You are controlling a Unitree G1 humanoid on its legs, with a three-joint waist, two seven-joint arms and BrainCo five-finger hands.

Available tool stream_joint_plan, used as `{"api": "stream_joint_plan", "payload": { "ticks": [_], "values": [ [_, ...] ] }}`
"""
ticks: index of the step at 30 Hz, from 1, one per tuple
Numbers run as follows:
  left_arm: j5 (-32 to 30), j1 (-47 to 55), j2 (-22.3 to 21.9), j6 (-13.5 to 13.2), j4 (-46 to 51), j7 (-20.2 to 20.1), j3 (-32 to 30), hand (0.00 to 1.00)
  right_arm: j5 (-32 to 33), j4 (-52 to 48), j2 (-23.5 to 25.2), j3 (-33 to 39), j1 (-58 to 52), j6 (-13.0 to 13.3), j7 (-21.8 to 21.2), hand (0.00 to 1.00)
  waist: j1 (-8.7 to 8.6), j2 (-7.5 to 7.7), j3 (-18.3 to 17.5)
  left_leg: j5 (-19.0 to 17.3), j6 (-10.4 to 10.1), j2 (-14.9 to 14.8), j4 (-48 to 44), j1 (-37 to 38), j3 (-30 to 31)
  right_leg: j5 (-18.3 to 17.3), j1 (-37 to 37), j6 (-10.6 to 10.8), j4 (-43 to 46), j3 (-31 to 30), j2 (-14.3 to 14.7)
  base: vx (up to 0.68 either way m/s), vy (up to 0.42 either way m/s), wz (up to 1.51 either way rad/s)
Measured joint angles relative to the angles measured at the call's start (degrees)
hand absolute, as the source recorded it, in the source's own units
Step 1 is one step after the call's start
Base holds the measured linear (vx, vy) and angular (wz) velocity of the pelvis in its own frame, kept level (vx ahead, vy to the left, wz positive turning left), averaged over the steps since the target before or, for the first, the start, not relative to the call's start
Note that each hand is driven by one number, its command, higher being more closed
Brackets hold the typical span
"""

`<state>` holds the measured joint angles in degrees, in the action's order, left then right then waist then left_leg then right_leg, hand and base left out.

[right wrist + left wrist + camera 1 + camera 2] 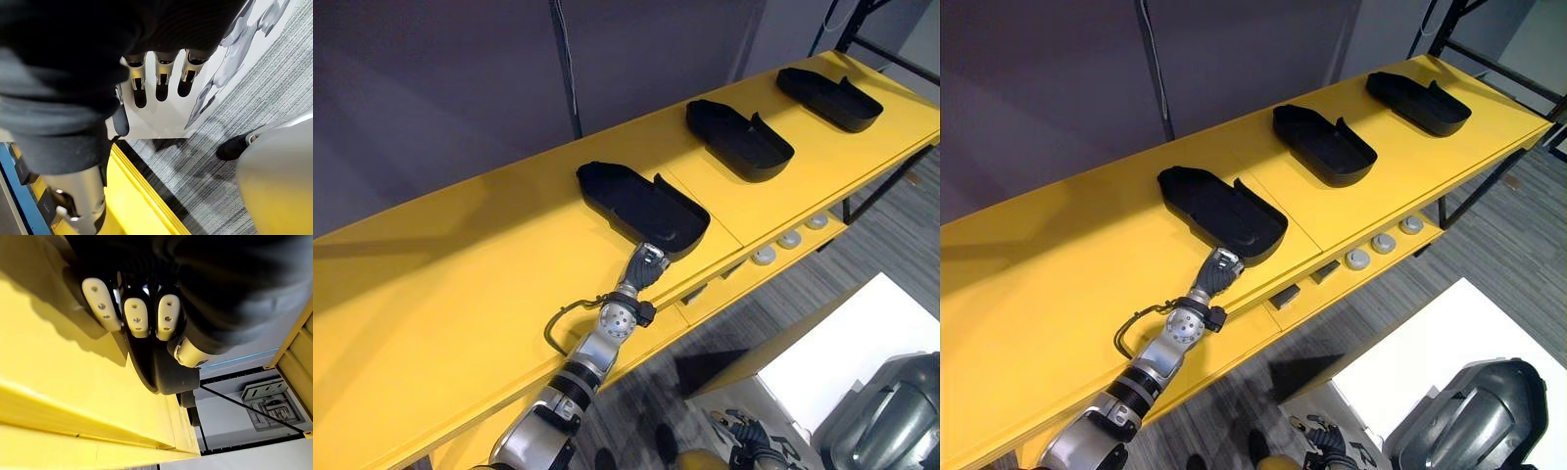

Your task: Walk over and take plastic housings, then place them on the shelf

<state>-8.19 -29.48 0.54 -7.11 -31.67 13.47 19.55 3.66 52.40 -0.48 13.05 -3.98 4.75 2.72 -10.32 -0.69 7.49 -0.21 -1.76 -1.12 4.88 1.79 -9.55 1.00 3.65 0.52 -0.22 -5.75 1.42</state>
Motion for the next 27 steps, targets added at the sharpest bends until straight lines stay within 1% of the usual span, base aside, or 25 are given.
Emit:
{"api": "stream_joint_plan", "payload": {
  "ticks": [4, 6, 9, 15, 20, 24, 26, 27],
  "values": [
    [0.0, 0.0, 0.1, 0.0, -0.2, 0.8, -0.9, 1.00, 0.0, 0.1, 0.1, 0.0, 0.0, 0.0, 0.4, 0.00, -0.01, 0.01, 0.0, -0.2, -0.2, -0.1, 0.0, 0.3, 0.0, 0.5, -0.9, 0.0, -1.3, 0.0, 0.0, 0.00, 0.000, 0.00],
    [0.0, 0.0, 0.0, 0.1, -0.6, 1.5, -2.3, 1.00, 0.0, 0.1, 0.1, 0.0, 0.0, 0.0, 0.4, 0.00, -0.03, 0.01, 0.0, -0.3, -0.3, -0.2, 0.0, 0.6, -0.2, 0.6, -1.2, 0.0, -1.3, -0.1, 0.1, 0.00, 0.000, 0.00],
    [0.0, -0.1, 0.1, 0.1, -0.8, 2.4, -2.6, 1.00, 0.0, 0.1, 0.2, 0.0, 0.0, 0.0, 0.4, 0.00, -0.02, 0.01, 0.0, -0.3, -0.3, -0.3, 0.0, 0.7, -0.1, 0.6, -1.3, 0.0, -1.3, -0.1, 0.3, 0.00, 0.000, 0.00],
    [0.0, -0.1, -0.2, 0.5, -1.0, 2.6, -4.3, 1.00, 0.0, 0.1, 0.2, -0.1, 0.0, 0.0, 0.4, 0.00, -0.01, 0.01, 0.0, -0.3, -0.3, -0.5, 0.0, 0.9, -0.1, 0.6, -1.6, 0.0, -1.3, -0.1, 0.4, -0.03, -0.004, 0.00],
    [0.0, 0.2, -0.4, 1.0, -0.2, 2.6, -4.1, 1.00, 0.0, 0.1, 0.2, -0.1, 0.0, 0.0, 0.5, 0.00, 0.10, 0.02, 0.0, -0.3, -0.3, -0.5, 0.0, 1.1, 0.0, 0.6, -1.8, 0.0, -1.4, 0.0, 0.4, -0.02, 0.000, 0.01],
    [0.1, 3.7, 0.1, 1.3, 4.4, 2.3, -3.0, 1.00, 0.0, 0.0, 0.2, -0.1, 0.0, 0.0, 0.6, 0.00, 0.27, 0.02, 0.0, -0.2, -0.3, -0.5, -0.1, 1.2, 0.1, 0.6, -1.9, 0.0, -1.4, 0.2, 0.4, 0.00, 0.000, 0.00],
    [0.1, 7.1, 0.5, 1.5, 8.9, 1.9, -2.2, 1.00, 0.0, 0.1, 0.2, 0.0, 0.0, -0.1, 0.7, 0.00, 0.64, 0.01, 0.0, -0.2, -0.3, -0.5, -0.1, 1.5, 0.2, 0.6, -2.2, 0.0, -1.3, 0.2, 0.4, -0.02, 0.002, 0.01],
    [0.2, 9.5, 0.7, 1.5, 13.3, 1.5, -2.2, 1.00, 0.0, 0.1, 0.2, 0.3, -0.2, -0.1, 0.7, 0.00, 1.28, 0.01, 0.0, -0.2, -0.3, -0.5, -0.2, 1.5, 0.3, 0.6, -2.4, 0.0, -1.3, 0.3, 0.4, -0.04, 0.003, 0.03]
  ]
}}
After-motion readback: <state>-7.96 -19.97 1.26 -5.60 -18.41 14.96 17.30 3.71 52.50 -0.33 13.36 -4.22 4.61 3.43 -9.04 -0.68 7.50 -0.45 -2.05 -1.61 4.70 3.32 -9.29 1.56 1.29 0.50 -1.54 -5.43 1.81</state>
